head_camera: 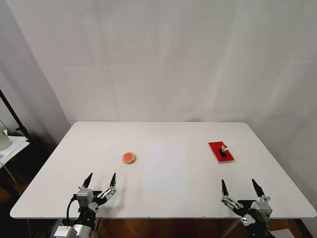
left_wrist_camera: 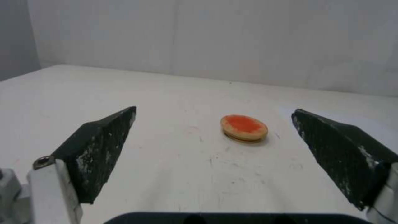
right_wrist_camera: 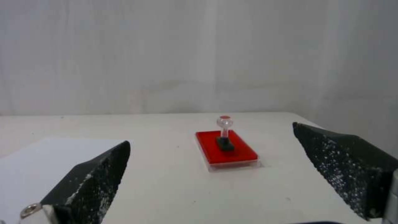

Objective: Pick up the stamp from the ink pad and place it onto another ink pad.

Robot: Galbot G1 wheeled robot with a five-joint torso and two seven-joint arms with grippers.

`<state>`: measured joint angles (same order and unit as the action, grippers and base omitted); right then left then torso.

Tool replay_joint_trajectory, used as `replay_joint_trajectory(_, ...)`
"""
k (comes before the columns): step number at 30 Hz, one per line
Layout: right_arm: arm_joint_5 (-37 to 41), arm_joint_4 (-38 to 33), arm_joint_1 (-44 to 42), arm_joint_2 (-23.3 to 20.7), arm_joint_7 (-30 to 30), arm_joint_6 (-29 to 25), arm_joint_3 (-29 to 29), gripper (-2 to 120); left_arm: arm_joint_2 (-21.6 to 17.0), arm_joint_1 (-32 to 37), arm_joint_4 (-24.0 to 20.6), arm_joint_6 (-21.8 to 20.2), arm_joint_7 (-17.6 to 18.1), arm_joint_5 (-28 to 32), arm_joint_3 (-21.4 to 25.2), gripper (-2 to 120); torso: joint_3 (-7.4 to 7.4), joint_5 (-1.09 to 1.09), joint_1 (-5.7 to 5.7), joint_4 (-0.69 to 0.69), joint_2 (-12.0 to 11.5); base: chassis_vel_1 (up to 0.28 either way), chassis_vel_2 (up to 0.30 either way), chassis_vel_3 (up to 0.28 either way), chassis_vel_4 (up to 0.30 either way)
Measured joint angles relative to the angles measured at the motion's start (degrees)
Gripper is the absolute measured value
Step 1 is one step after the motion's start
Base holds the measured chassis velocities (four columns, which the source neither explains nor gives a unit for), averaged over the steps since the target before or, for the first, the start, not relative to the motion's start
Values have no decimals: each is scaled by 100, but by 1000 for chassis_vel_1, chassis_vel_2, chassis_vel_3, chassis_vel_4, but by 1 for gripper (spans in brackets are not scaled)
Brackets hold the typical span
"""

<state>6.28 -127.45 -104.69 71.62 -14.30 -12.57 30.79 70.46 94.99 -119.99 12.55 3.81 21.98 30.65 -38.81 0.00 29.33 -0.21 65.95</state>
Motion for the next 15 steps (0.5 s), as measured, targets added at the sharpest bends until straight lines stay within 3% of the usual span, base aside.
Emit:
replay_joint_trajectory(9, 371, 58, 108, -66, -106, 73, 52, 100, 0, 0, 0, 0, 0, 0, 0, 100, 0, 0, 0, -1, 0, 0, 0, 0, 0)
replay_joint_trajectory(12, 1106, 113, 508, -511, -193, 391, 169, 100, 0, 0, 0, 0, 0, 0, 0, 100, 0, 0, 0, -1, 0, 0, 0, 0, 0)
replay_joint_trajectory(14, 1204, 136, 584, -590, -194, 443, 193, 100, 0, 0, 0, 0, 0, 0, 0, 100, 0, 1, 0, -1, 0, 0, 0, 0, 0)
replay_joint_trajectory(15, 1622, 280, 898, -931, -181, 640, 272, 100, 0, 1, 0, 0, 1, 0, 0, 100, 0, 1, 0, 1, 0, 0, 0, 0, 0)
